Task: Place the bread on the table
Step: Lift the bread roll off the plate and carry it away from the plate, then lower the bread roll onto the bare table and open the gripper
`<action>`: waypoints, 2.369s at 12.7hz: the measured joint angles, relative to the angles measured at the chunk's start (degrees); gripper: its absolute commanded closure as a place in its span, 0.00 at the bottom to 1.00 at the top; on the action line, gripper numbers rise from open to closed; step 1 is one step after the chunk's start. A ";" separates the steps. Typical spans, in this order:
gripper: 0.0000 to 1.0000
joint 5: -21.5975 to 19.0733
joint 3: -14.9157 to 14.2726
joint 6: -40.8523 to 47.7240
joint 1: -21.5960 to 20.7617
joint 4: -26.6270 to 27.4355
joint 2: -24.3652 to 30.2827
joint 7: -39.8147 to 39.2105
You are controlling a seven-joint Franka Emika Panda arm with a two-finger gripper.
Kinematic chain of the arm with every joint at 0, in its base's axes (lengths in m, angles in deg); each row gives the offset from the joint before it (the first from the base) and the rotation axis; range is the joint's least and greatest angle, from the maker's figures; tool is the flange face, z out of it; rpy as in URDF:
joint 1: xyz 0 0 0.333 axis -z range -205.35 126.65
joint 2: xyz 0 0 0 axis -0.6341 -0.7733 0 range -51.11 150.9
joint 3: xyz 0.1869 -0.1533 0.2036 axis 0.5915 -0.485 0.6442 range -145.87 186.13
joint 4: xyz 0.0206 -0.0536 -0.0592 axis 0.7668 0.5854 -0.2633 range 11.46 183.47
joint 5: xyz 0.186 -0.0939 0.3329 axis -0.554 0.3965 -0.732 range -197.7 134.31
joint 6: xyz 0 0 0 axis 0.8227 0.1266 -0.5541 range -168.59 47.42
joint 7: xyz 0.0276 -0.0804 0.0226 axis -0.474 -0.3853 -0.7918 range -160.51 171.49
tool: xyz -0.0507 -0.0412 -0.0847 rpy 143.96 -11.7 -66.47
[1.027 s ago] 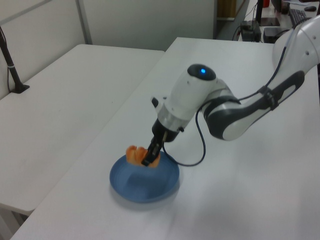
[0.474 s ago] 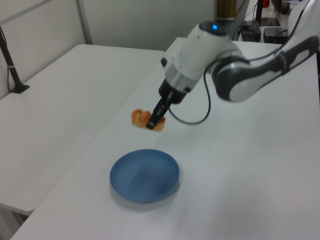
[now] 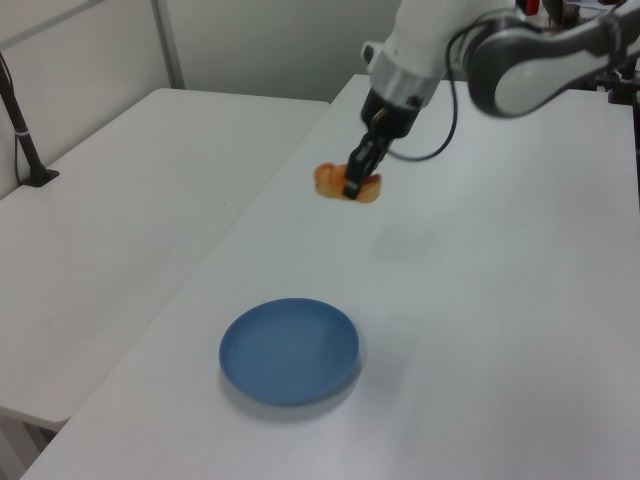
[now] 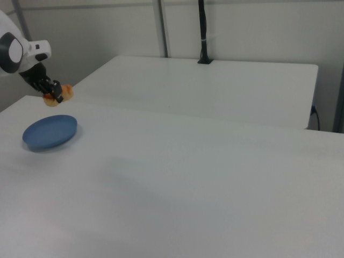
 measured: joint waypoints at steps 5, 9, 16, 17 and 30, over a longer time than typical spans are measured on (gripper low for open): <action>0.62 -11.85 -0.01 14.52 8.21 2.70 7.73 -19.83; 0.62 -13.53 -0.05 24.75 14.00 5.84 12.41 -36.57; 0.61 -13.54 -0.16 31.25 19.77 14.46 13.35 -50.88; 0.61 -13.54 -0.15 31.09 19.88 15.82 13.31 -51.22; 0.61 -13.54 -0.15 -1.78 20.56 38.39 12.56 -42.02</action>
